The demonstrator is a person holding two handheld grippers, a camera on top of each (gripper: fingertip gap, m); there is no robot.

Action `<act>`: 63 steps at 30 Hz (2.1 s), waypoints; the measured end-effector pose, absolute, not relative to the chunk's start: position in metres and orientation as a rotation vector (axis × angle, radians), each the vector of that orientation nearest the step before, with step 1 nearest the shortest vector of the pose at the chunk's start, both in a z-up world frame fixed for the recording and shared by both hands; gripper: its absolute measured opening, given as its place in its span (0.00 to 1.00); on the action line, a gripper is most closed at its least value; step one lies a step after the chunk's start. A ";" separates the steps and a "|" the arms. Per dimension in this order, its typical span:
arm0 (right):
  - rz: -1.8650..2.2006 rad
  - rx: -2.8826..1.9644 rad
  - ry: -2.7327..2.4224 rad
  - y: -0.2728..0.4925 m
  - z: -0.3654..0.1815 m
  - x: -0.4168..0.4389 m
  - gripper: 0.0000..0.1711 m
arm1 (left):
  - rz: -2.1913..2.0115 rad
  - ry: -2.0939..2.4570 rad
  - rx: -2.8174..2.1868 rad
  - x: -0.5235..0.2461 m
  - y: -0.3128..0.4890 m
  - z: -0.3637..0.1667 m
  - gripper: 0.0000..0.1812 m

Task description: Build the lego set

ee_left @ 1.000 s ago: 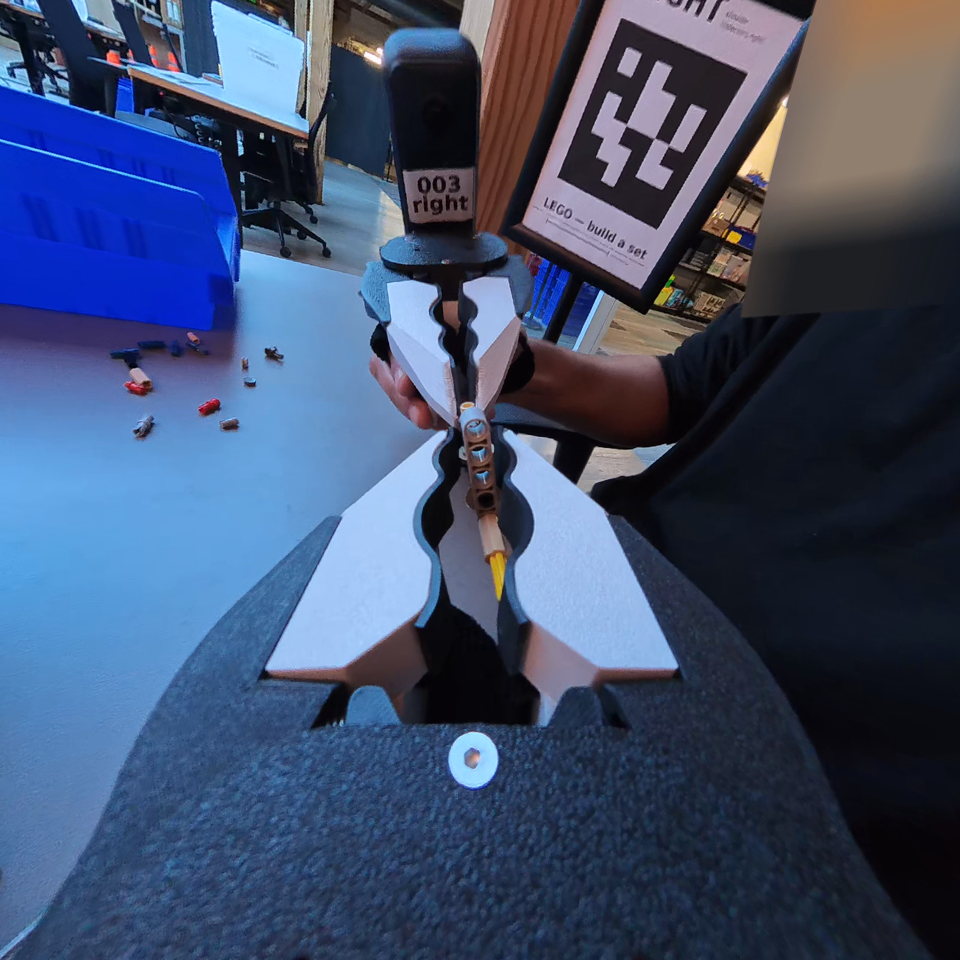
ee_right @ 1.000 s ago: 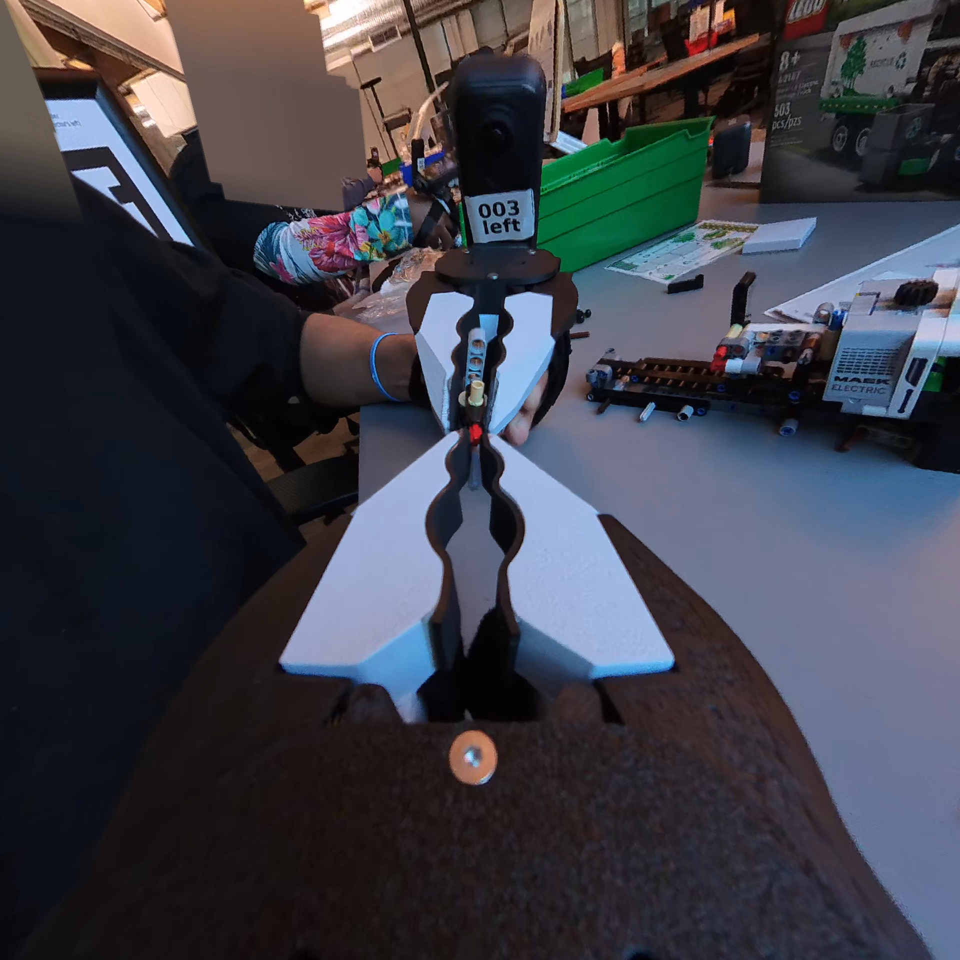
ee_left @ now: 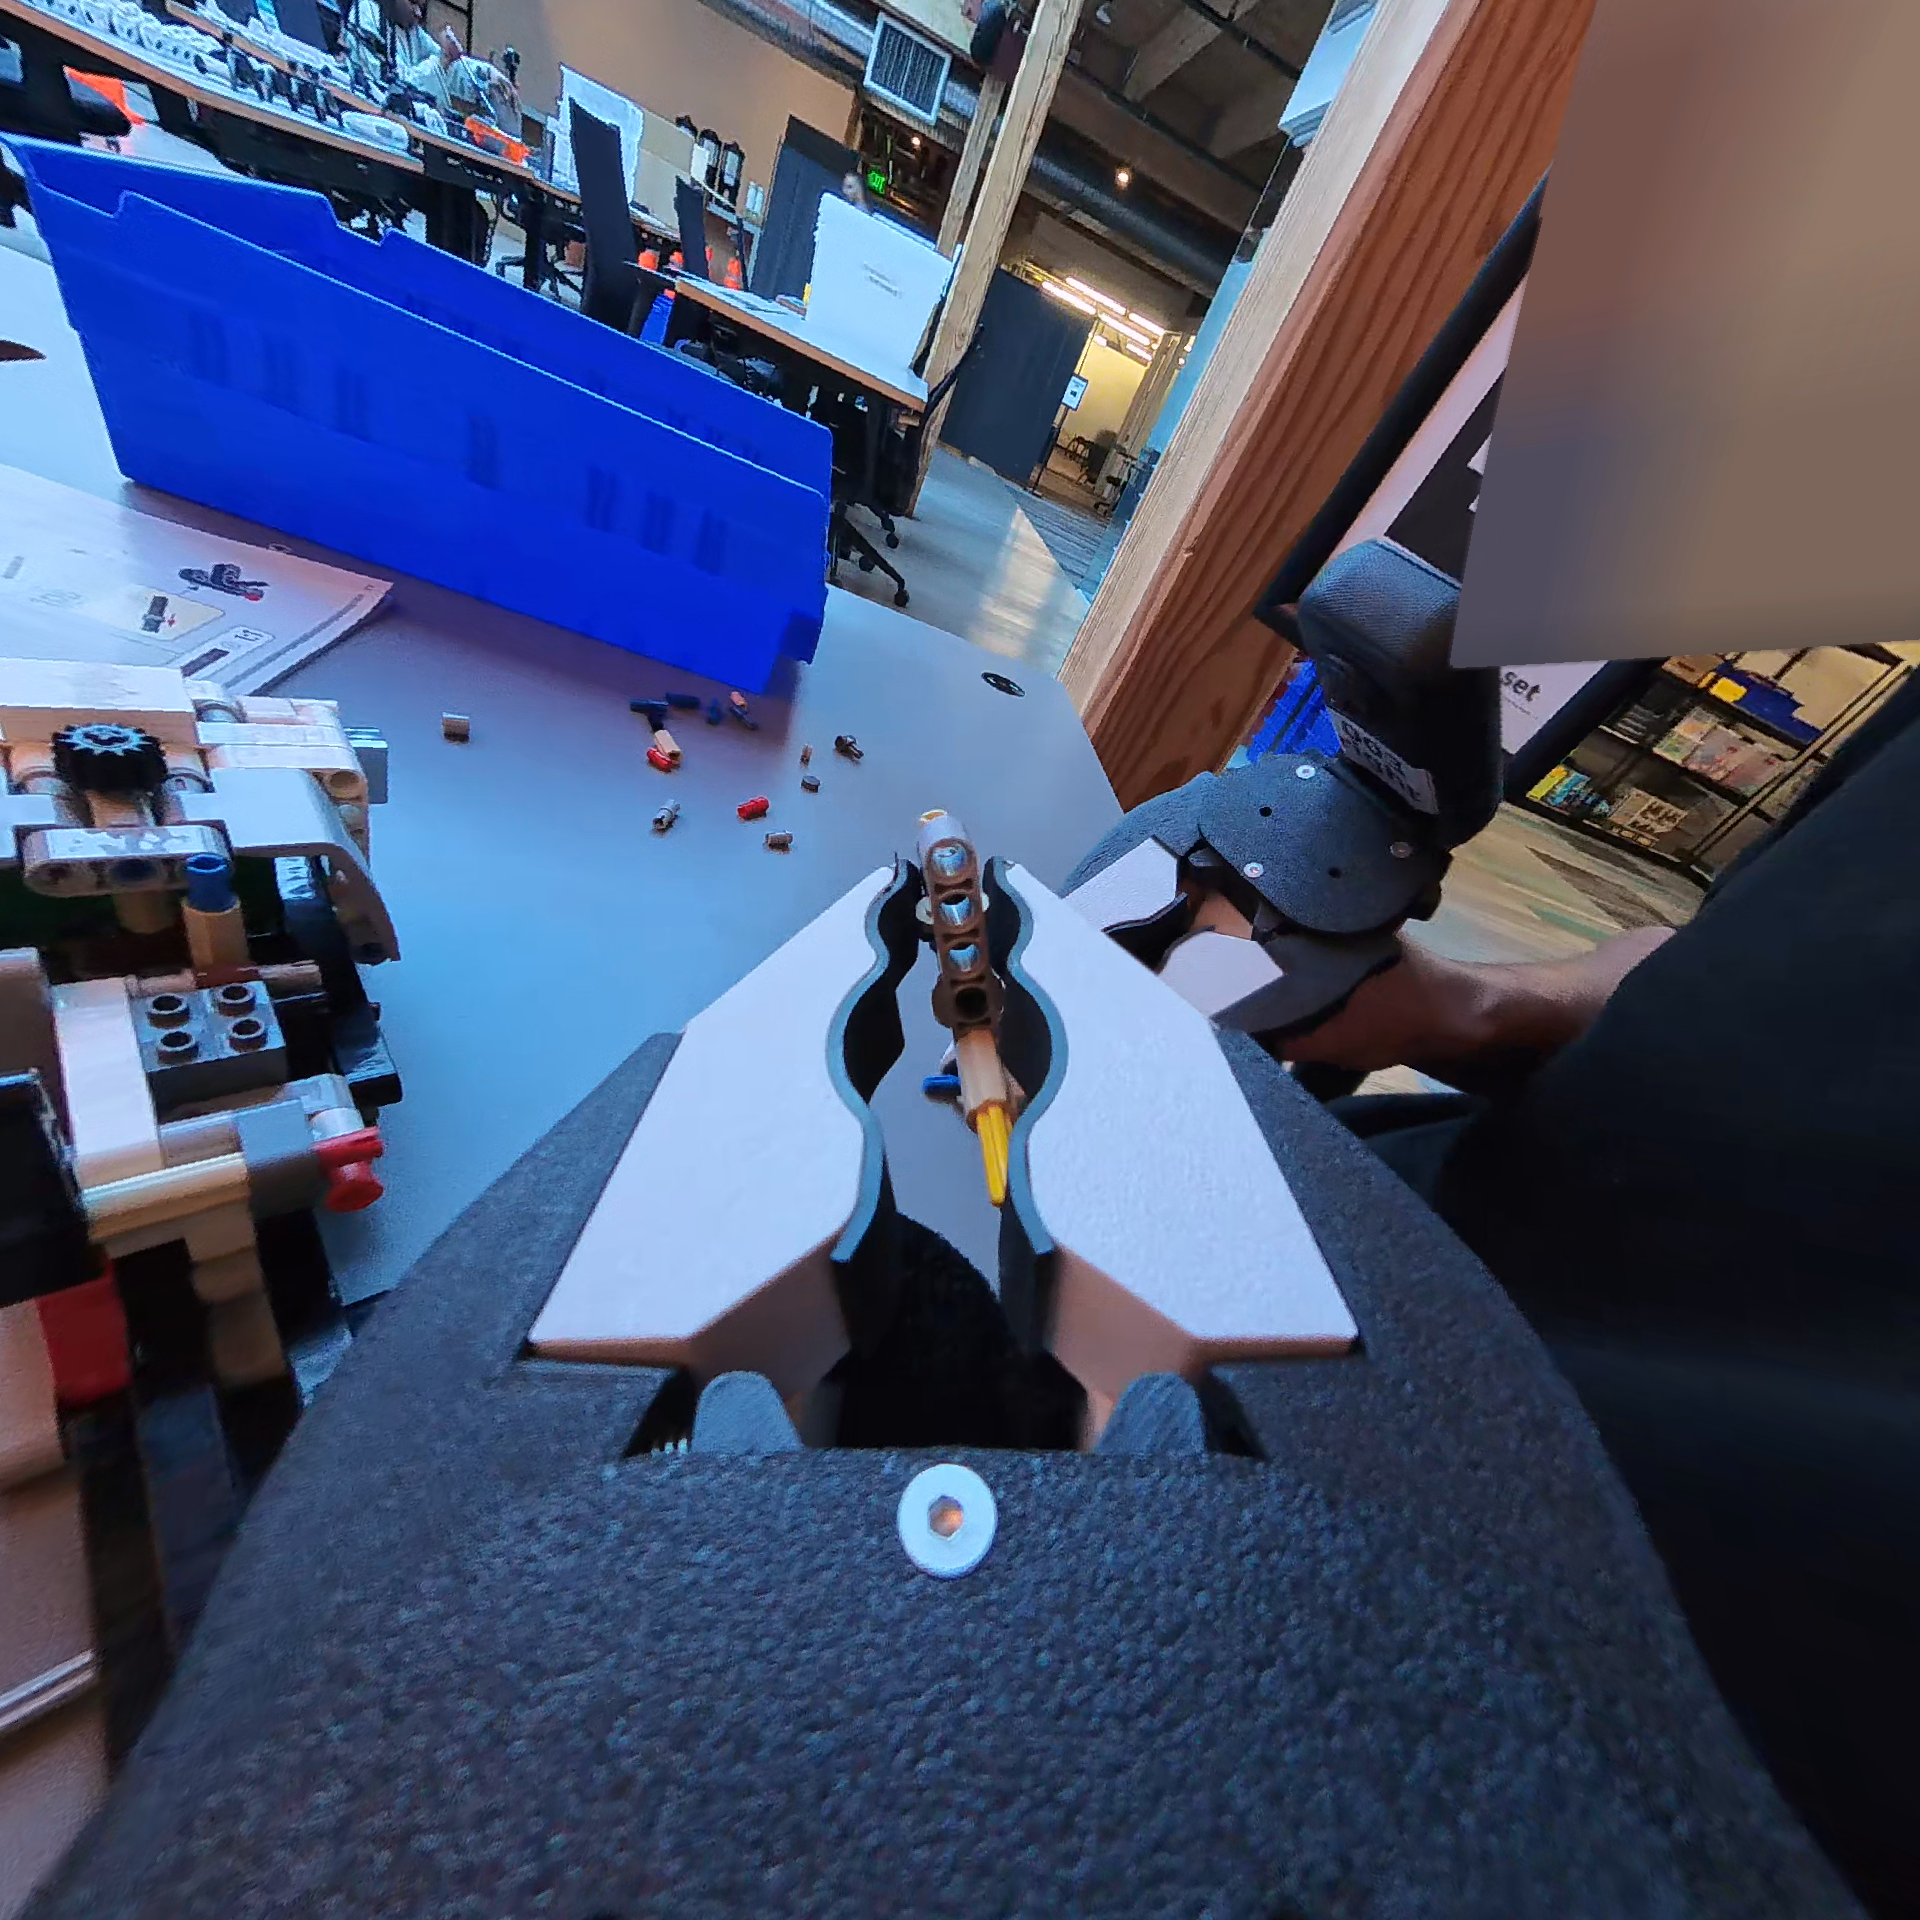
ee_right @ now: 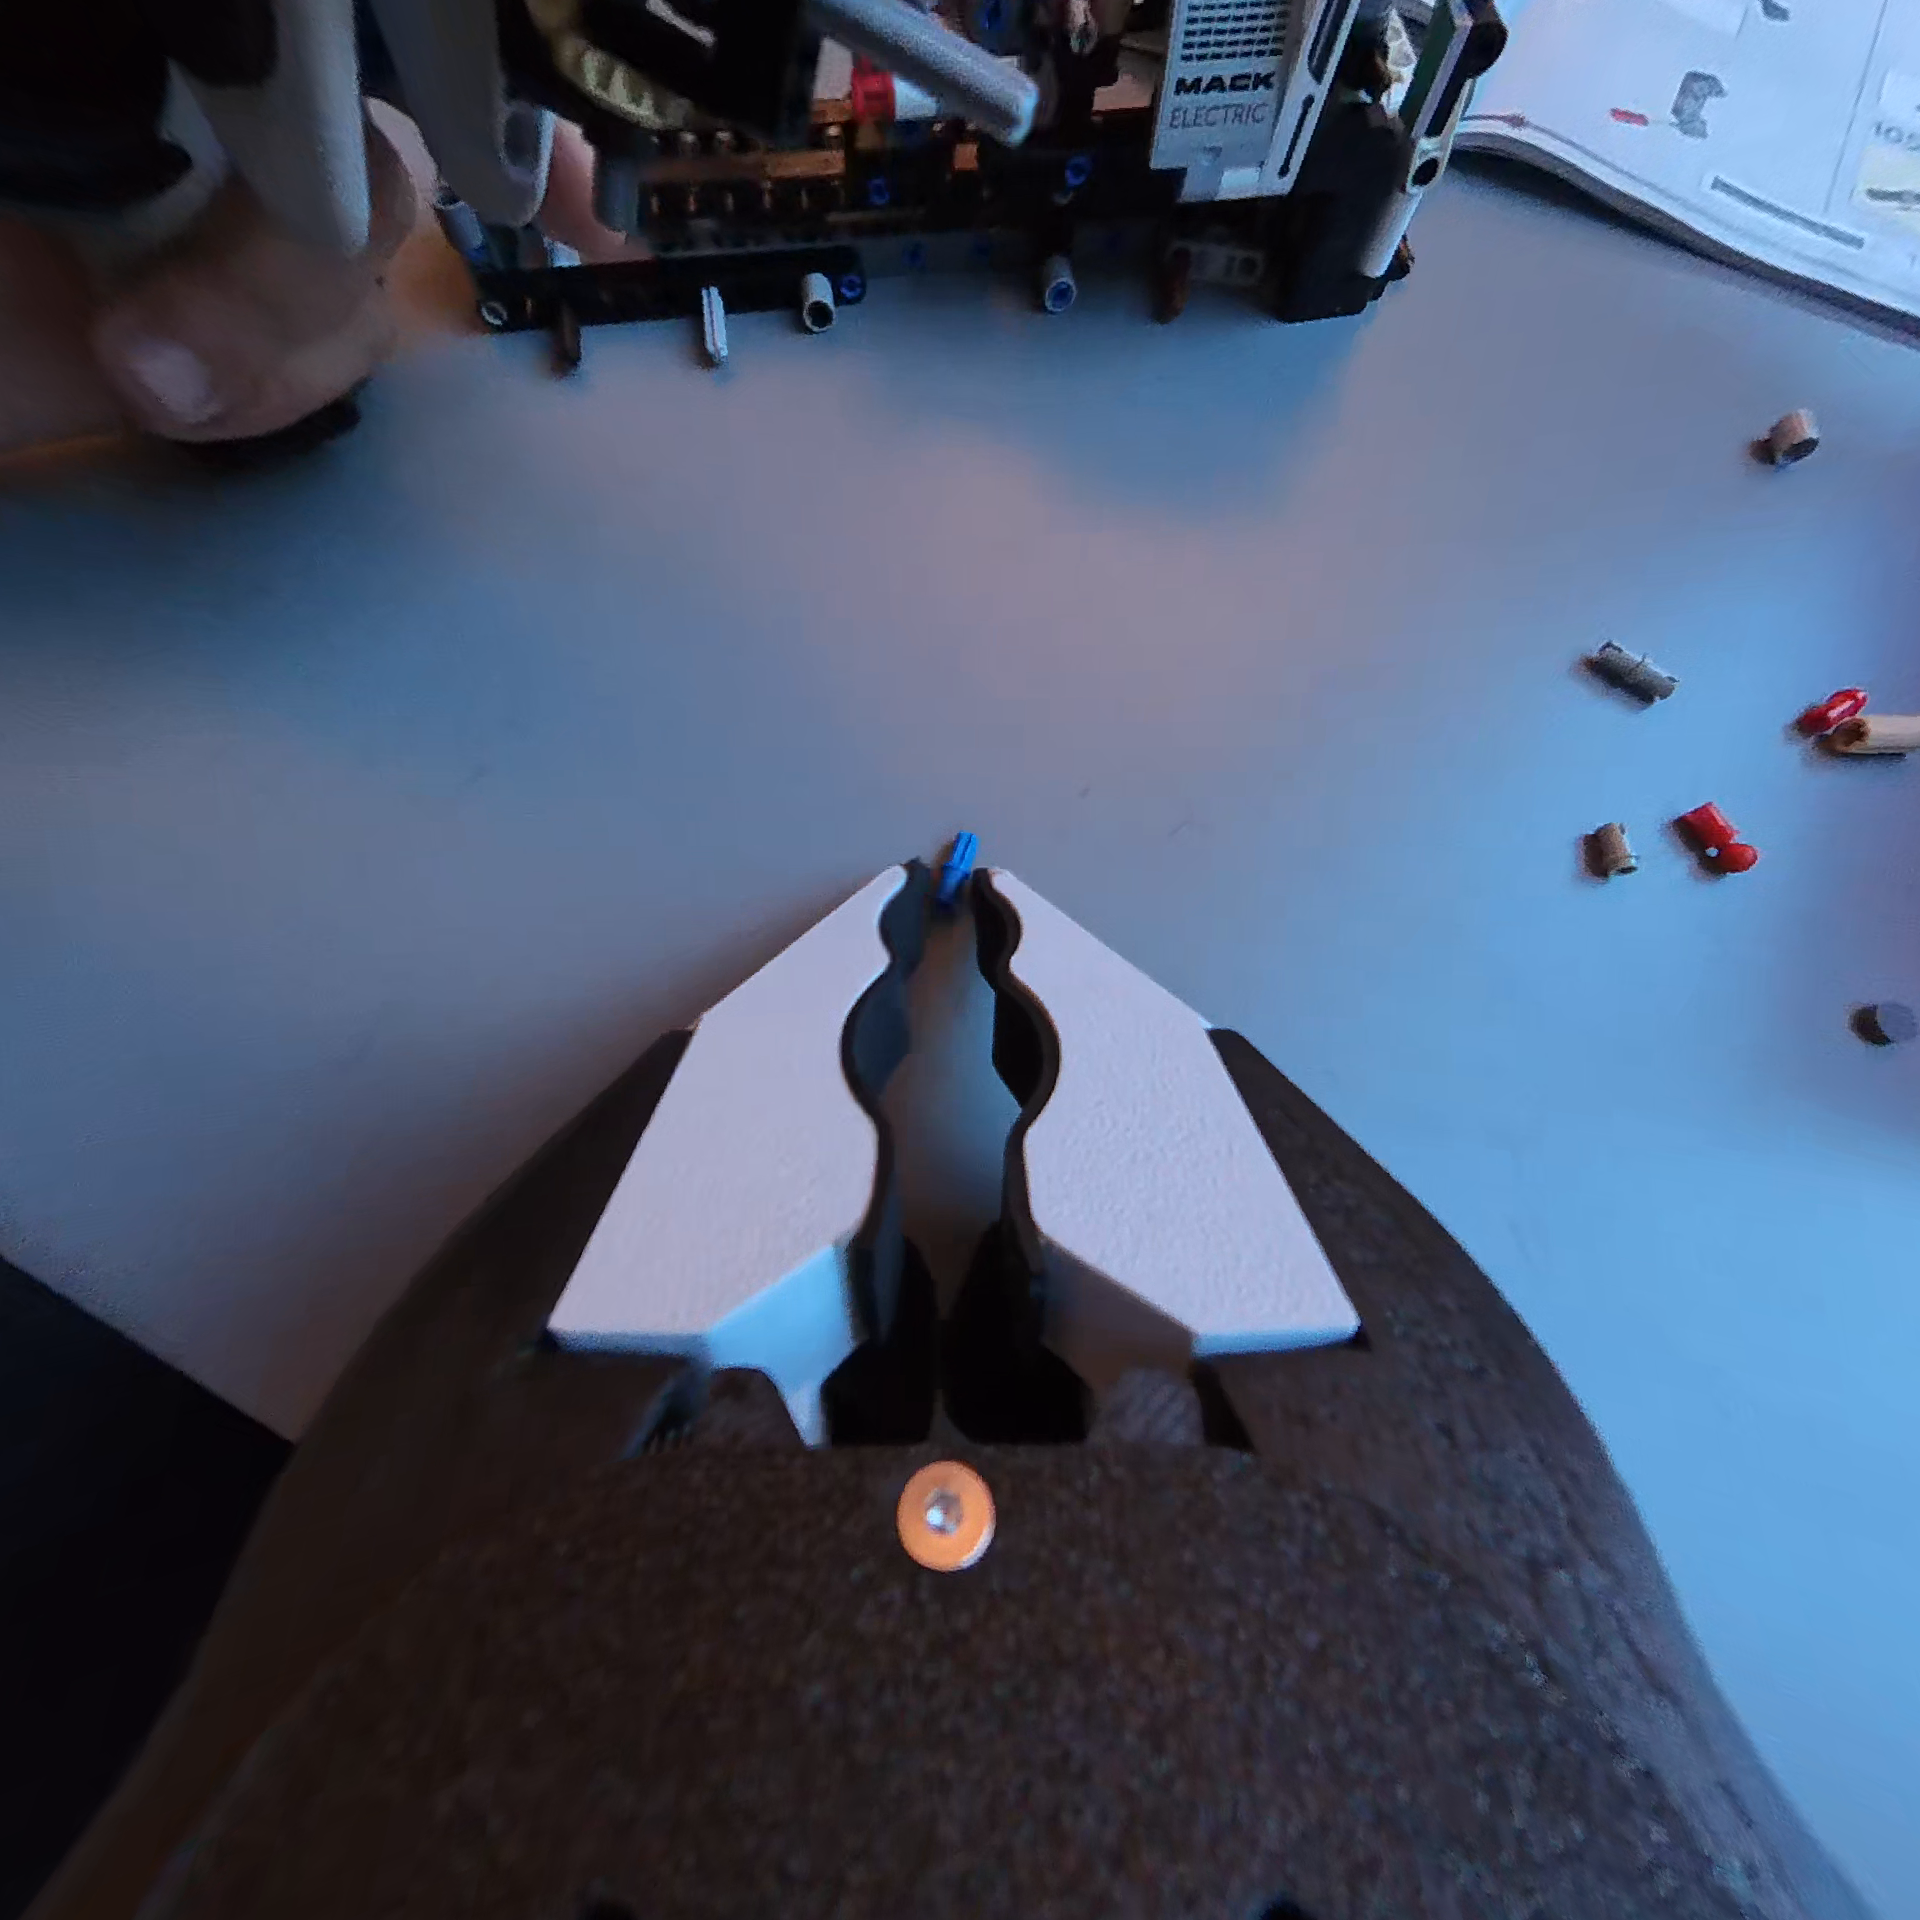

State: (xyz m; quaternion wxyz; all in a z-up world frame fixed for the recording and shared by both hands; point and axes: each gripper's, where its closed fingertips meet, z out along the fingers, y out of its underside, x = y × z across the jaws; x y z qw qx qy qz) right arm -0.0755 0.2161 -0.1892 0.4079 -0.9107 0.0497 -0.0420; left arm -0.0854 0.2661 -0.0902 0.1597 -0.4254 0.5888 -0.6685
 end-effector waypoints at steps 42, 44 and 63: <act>-0.036 -1.858 -0.596 0.255 -0.138 -0.015 0.02 | -1.991 1.701 -1.356 -0.080 0.267 -0.100 0.05; -0.025 -1.844 -0.597 0.254 -0.136 -0.019 0.02 | -2.047 1.714 -1.344 -0.084 0.262 -0.098 0.05; 0.252 -1.732 -0.541 0.224 -0.113 -0.091 0.02 | -2.269 1.775 -1.344 -0.094 0.242 -0.094 0.05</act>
